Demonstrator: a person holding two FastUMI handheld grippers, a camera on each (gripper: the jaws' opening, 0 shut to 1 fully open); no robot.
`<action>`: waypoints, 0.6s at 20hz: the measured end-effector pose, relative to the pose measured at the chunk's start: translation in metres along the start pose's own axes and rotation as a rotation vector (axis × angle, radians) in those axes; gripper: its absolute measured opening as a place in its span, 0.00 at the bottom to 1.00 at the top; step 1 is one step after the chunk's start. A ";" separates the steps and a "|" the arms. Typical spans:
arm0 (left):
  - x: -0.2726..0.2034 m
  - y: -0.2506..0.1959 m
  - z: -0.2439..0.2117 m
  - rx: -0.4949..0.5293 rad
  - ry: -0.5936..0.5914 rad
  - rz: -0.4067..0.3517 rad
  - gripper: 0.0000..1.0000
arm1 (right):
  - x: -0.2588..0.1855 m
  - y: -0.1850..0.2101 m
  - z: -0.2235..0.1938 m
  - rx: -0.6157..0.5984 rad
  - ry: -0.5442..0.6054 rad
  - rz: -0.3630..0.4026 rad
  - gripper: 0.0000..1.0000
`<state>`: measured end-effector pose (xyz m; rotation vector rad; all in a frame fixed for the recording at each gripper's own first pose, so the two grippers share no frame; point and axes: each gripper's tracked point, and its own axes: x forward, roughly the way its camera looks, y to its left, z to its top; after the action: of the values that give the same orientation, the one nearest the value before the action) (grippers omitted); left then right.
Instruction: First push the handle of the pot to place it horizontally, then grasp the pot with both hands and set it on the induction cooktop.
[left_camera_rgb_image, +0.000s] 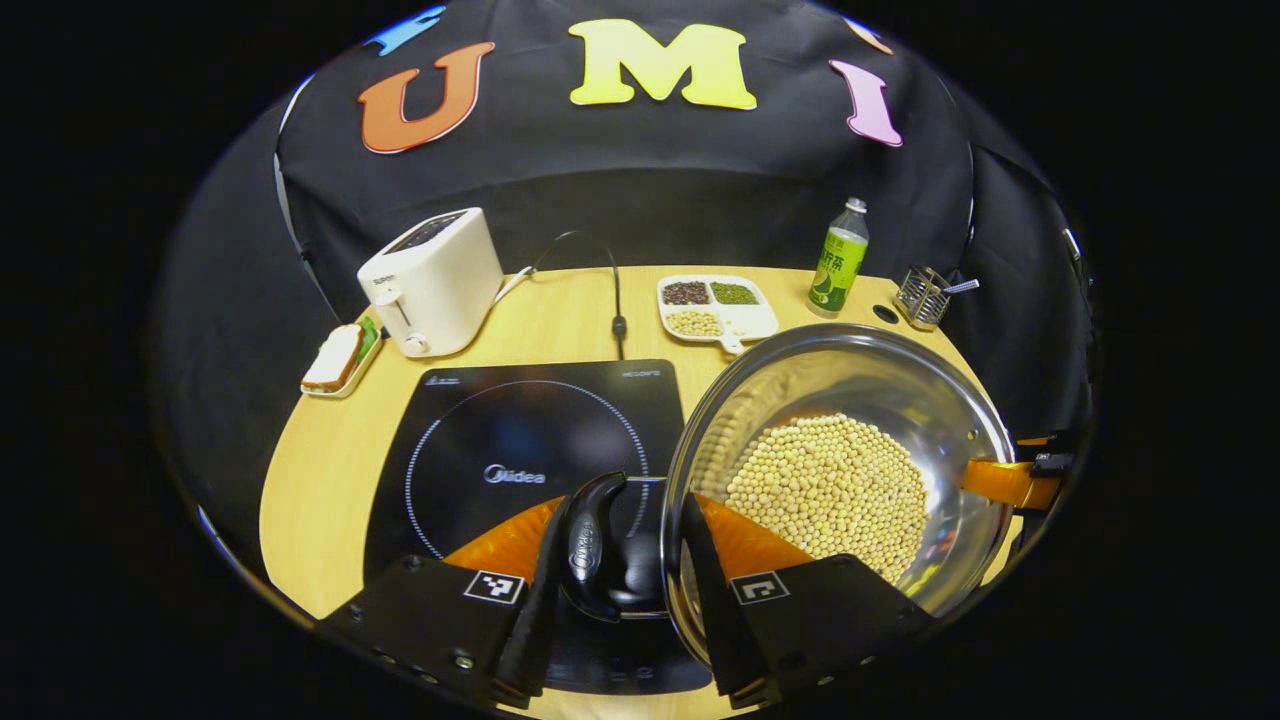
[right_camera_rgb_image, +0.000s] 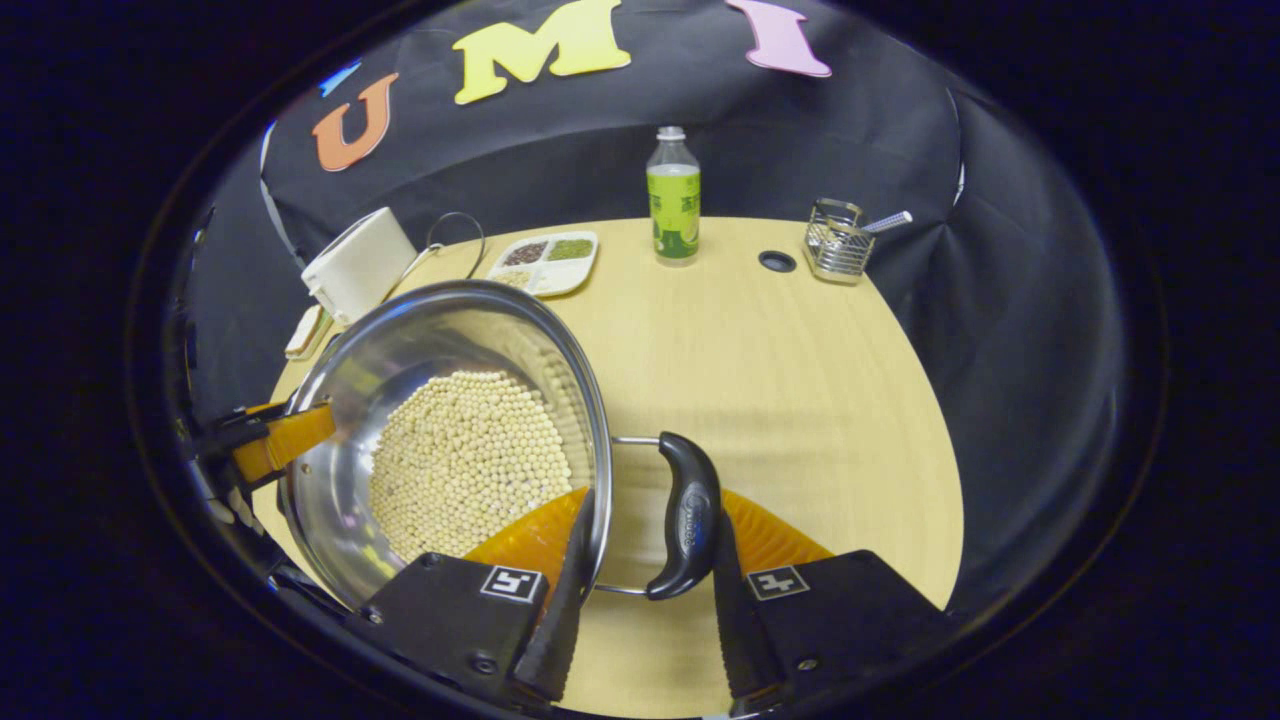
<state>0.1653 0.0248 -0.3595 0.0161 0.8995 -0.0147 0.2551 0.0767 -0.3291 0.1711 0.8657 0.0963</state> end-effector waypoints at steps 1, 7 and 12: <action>-0.003 0.009 -0.001 -0.003 -0.001 0.003 0.60 | -0.002 0.010 -0.001 -0.002 -0.002 0.003 0.58; -0.017 0.067 -0.009 -0.012 -0.002 0.034 0.60 | 0.000 0.072 -0.006 -0.013 0.000 0.032 0.58; -0.019 0.115 -0.014 -0.032 0.006 0.062 0.60 | 0.010 0.119 -0.007 -0.034 0.017 0.049 0.58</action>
<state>0.1442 0.1406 -0.3522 0.0144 0.9050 0.0570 0.2540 0.1957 -0.3186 0.1599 0.8767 0.1580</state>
